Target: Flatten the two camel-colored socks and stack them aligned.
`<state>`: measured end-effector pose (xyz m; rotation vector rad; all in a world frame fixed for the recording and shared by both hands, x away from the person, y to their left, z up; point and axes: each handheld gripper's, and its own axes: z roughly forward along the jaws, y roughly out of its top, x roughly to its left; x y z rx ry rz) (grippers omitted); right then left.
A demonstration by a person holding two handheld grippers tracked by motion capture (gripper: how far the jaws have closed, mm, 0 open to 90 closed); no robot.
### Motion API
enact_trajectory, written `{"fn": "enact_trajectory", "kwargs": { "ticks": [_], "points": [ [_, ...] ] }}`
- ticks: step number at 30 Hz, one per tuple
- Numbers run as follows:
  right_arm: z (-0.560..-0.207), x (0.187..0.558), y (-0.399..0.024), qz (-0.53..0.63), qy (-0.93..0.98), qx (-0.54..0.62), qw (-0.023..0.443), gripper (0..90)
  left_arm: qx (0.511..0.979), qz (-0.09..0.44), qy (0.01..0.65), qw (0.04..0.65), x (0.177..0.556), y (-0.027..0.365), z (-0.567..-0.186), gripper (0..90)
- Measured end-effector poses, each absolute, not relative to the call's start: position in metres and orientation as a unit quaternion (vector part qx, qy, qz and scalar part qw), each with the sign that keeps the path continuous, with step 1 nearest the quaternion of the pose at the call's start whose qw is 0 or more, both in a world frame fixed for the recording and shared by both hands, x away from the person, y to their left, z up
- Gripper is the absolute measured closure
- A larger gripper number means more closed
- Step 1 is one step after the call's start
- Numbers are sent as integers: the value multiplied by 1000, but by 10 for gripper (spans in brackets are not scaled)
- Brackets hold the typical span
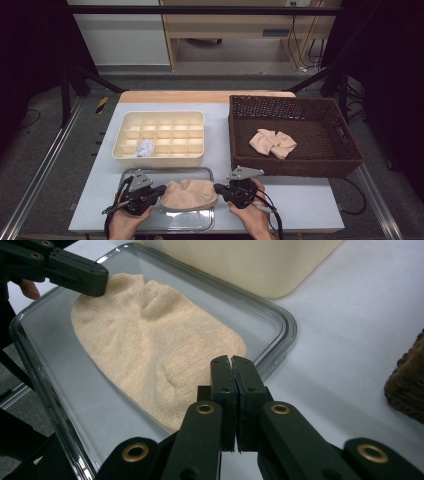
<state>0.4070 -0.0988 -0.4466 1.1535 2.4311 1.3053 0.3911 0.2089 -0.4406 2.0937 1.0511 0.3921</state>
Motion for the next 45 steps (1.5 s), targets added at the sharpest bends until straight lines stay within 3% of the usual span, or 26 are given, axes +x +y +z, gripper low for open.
{"fn": "enact_trajectory", "kwargs": {
  "ticks": [17, 19, 24, 30, 33, 45],
  "points": [
    [-468, 410, -92, 393, 825, 398, 74, 890, 831, 154, 408, 345, 395, 201, -452, 888],
    [-470, 410, -92, 394, 825, 400, 71, 855, 830, 158, 409, 345, 395, 201, -453, 882],
    [-468, 407, -99, 423, 804, 412, 73, 674, 820, 169, 416, 356, 396, 207, -452, 732],
    [-482, 406, -98, 425, 797, 424, 58, 601, 822, 154, 423, 349, 397, 207, -458, 702],
    [-485, 405, -95, 426, 798, 423, 59, 612, 829, 152, 418, 339, 397, 202, -461, 715],
    [-487, 404, -96, 443, 781, 440, 12, 852, 841, 151, 412, 316, 397, 195, -461, 855]
  ]
}}
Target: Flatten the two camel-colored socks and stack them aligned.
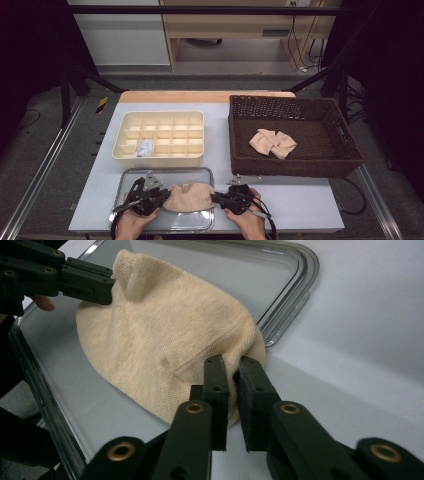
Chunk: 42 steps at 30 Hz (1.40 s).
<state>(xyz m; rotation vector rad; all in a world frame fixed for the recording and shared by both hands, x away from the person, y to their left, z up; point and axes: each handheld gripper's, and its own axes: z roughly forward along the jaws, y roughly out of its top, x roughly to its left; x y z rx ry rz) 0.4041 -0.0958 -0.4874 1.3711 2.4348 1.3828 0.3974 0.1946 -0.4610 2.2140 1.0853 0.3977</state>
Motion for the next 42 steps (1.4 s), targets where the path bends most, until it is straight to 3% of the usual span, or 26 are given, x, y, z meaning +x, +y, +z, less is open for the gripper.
{"fn": "enact_trajectory", "kwargs": {
  "ticks": [3, 10, 20, 28, 42],
  "points": [
    [-485, 407, -97, 437, 784, 441, 4, 865, 837, 152, 417, 319, 397, 196, -460, 867],
    [-467, 415, -113, 434, 782, 445, 50, 871, 835, 145, 422, 322, 395, 193, -459, 872],
    [-477, 417, -107, 403, 797, 443, 74, 859, 840, 153, 410, 322, 389, 189, -459, 865],
    [-470, 412, -115, 439, 782, 436, 80, 678, 821, 167, 407, 364, 388, 195, -448, 749],
    [-455, 408, -146, 464, 760, 442, 111, 580, 801, 189, 386, 416, 395, 177, -418, 639]
  ]
}}
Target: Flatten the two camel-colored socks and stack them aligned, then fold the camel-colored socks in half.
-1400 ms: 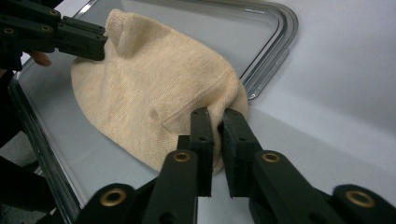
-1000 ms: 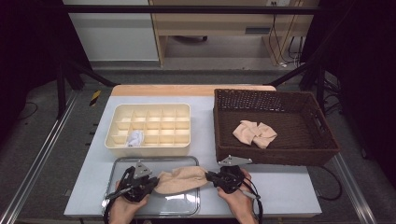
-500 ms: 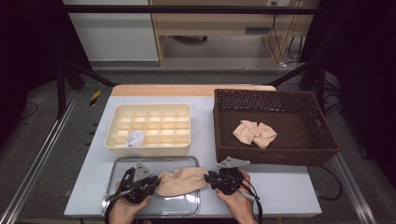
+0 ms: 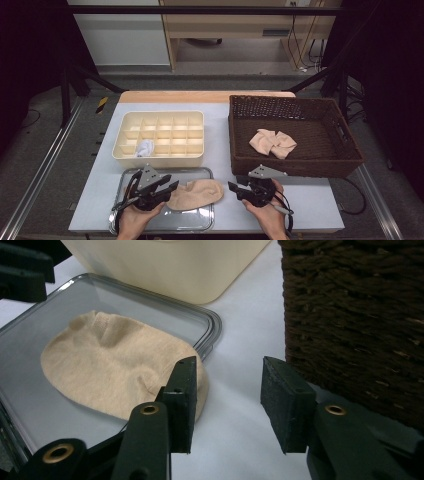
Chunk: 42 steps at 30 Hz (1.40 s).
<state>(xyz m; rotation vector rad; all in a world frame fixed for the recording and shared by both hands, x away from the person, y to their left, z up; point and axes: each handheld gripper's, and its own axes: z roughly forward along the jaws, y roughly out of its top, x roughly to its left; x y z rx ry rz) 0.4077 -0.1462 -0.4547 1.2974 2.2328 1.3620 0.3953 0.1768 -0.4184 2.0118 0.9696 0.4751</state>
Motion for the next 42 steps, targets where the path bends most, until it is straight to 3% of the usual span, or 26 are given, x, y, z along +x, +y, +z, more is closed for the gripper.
{"fn": "enact_trajectory", "kwargs": {
  "ticks": [7, 17, 42],
  "points": [
    [-457, 407, -151, 466, 753, 451, 108, 559, 811, 192, 372, 409, 399, 151, -421, 690],
    [-465, 410, -142, 459, 757, 454, 103, 550, 840, 158, 355, 380, 406, 130, -444, 892],
    [-476, 417, -115, 455, 763, 451, 78, 572, 858, 143, 350, 347, 403, 115, -465, 898]
  ]
}}
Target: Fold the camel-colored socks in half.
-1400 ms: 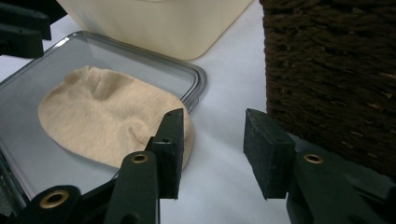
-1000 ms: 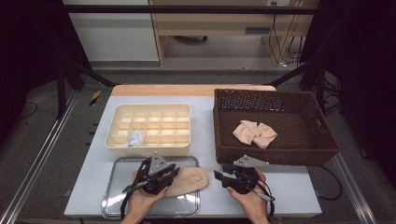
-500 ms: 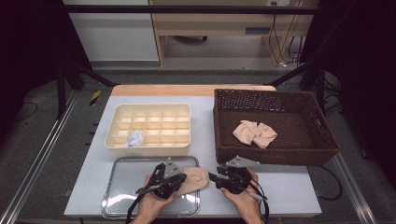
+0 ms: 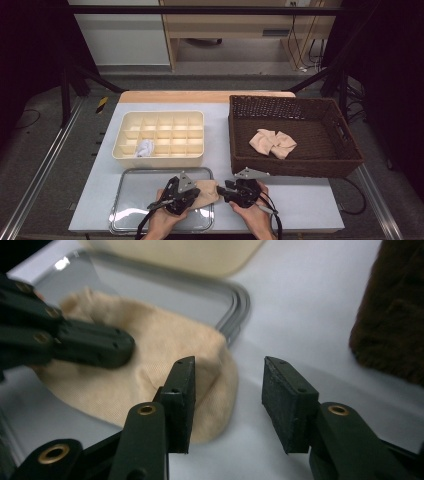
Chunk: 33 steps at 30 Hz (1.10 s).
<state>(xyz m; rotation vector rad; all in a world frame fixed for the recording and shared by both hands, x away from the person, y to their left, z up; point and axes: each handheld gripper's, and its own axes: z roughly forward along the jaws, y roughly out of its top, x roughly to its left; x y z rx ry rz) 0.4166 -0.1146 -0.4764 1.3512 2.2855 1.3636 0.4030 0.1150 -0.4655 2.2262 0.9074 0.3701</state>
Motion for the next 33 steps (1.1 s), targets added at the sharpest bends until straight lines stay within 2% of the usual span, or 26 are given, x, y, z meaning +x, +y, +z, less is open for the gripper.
{"fn": "enact_trajectory", "kwargs": {
  "ticks": [4, 11, 15, 19, 20, 33],
  "points": [
    [-470, 415, -116, 468, 756, 450, 81, 568, 859, 144, 349, 345, 403, 115, -465, 897],
    [-484, 415, -104, 434, 780, 446, 66, 569, 858, 146, 351, 346, 402, 115, -466, 897],
    [-488, 412, -101, 430, 785, 442, 65, 678, 855, 143, 355, 349, 402, 115, -466, 897],
    [-488, 412, -100, 426, 786, 444, 60, 831, 854, 140, 357, 350, 402, 116, -466, 897],
    [-488, 413, -101, 426, 784, 447, 54, 842, 854, 140, 359, 350, 402, 116, -465, 897],
    [-454, 410, -110, 468, 777, 415, 63, 852, 850, 132, 369, 353, 406, 117, -464, 897]
  ]
}}
